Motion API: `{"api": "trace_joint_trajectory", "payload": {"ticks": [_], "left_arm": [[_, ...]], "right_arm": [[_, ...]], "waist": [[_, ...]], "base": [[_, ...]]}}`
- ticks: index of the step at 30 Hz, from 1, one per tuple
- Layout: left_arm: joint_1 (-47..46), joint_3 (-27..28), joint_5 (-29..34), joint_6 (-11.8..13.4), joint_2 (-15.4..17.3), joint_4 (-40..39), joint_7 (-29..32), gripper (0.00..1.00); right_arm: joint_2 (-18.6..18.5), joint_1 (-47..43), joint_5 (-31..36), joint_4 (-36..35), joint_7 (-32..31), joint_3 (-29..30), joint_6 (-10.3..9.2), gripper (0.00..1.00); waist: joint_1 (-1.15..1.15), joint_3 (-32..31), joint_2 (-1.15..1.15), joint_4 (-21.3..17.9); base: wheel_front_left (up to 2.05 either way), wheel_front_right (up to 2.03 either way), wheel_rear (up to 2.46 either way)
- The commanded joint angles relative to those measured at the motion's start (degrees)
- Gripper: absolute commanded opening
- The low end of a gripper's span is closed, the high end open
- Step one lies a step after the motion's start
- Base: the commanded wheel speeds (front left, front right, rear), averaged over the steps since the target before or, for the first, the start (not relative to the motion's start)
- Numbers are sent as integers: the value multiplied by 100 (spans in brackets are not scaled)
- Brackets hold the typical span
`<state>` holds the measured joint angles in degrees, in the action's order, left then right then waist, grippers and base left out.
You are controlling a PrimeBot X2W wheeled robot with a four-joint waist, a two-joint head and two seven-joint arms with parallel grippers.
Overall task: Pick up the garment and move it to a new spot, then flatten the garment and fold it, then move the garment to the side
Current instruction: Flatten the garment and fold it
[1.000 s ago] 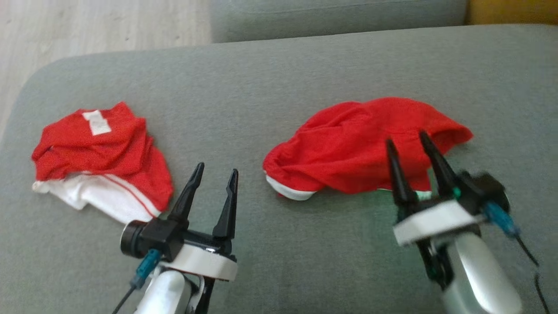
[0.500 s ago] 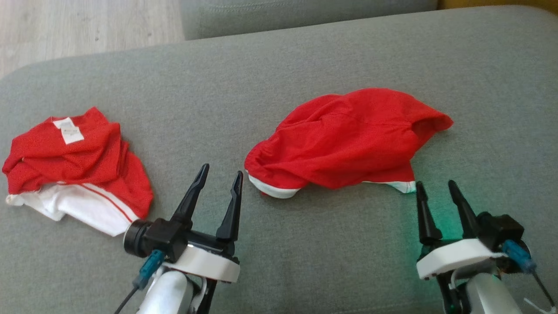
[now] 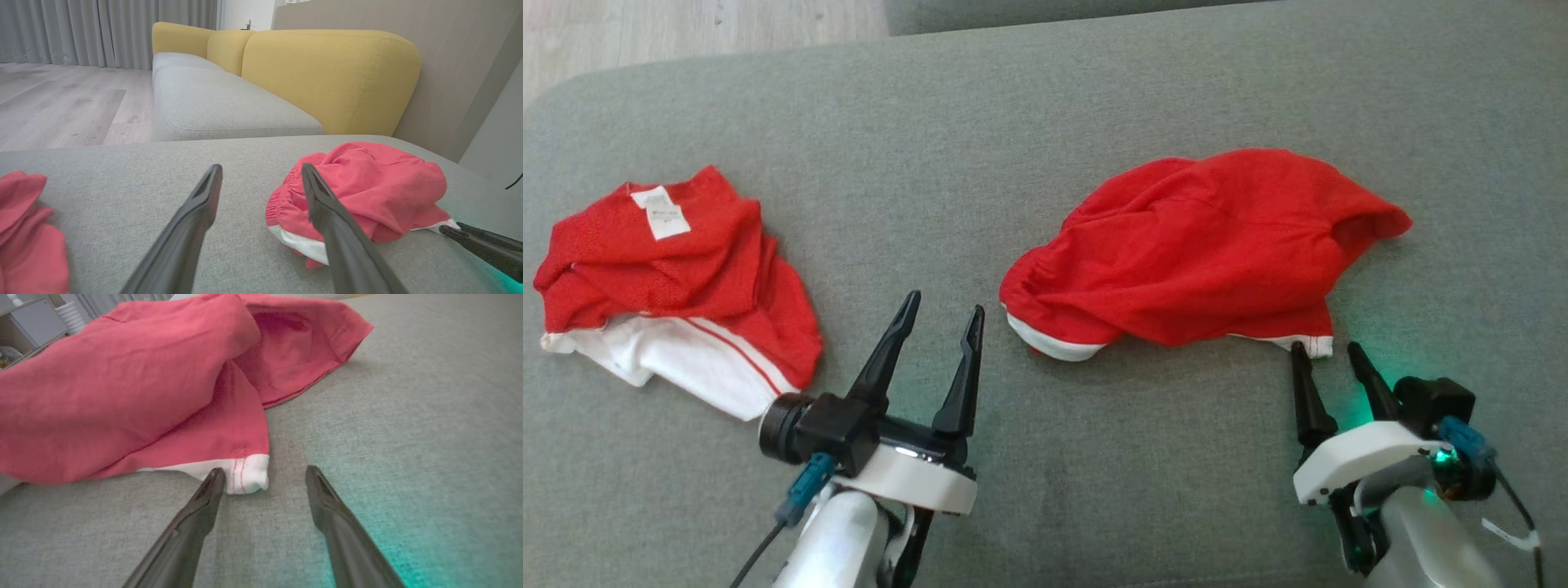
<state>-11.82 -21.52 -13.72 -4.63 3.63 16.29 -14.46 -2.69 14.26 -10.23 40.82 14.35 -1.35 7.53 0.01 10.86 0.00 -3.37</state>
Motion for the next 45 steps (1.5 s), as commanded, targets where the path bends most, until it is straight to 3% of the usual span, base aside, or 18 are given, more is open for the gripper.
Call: {"api": "trace_joint_trajectory", "payload": {"ticks": [1, 2, 3, 4, 10, 18, 23, 29, 30, 31, 35, 39, 45], "left_arm": [[-224, 201, 47, -11, -17, -147, -53, 100], [-230, 200, 49, -12, -20, -139, -53, 100], [-236, 201, 49, -13, -21, -130, -53, 100], [-240, 203, 49, -15, -23, -119, -53, 100], [-230, 218, 60, -10, -31, -45, -53, 100], [-152, 305, 71, -5, -37, -54, -53, 100], [-101, 320, 75, -13, -45, -76, -53, 100], [-52, 334, 67, -12, -53, -84, -53, 100], [-35, 333, 66, -10, -55, -87, -54, 100], [-22, 333, 64, -9, -57, -93, -54, 100], [7, 332, 62, -6, -62, -108, -54, 100], [23, 312, 69, -15, -65, -119, -54, 100], [-5, 57, 115, -134, -16, 38, -53, 100]], "right_arm": [[-19, 192, 19, -49, 43, -148, -4, 100], [-19, 235, 29, 14, 45, -147, -4, 82], [-19, 275, 31, 70, 48, -149, -4, 33], [-19, 311, 29, 121, 50, -155, -4, 0], [-19, 456, 164, 236, 60, 9, -4, 0], [-19, 451, 909, 56, 38, 941, -4, 0], [-19, 397, 1295, -170, -327, 1513, -4, 0], [-19, 260, 1391, -369, -796, 1769, -4, 0], [-19, 220, 1442, -401, -906, 1800, -4, 14], [-19, 195, 1493, -489, -912, 1827, -4, 100], [-19, 171, 1344, -910, -496, 1563, -4, 100], [-19, 50, 783, -1391, -43, 914, -4, 100], [-19, -373, 204, -2398, 60, 272, -4, 100]], "waist": [[-1, 12, 0, 20], [-1, 18, 0, 29], [-1, 21, 0, 35], [-1, 21, 0, 40], [-1, -56, 0, 26], [-1, -247, 0, -95], [-1, -332, 0, -150], [-1, -417, 0, -185], [-1, -434, 0, -195], [-1, -445, 0, -203], [-1, -477, 0, -228], [-1, -491, 0, -243], [-1, -379, 0, -282]], "base": [[0, 0, 0], [0, 0, 0], [0, 0, 0], [0, 0, 0], [0, 0, 0], [0, 0, 0], [0, 0, 0], [0, 0, 0], [0, 0, 0], [0, 0, 0], [0, 0, 0], [0, 0, 0], [0, 0, 0]]}}
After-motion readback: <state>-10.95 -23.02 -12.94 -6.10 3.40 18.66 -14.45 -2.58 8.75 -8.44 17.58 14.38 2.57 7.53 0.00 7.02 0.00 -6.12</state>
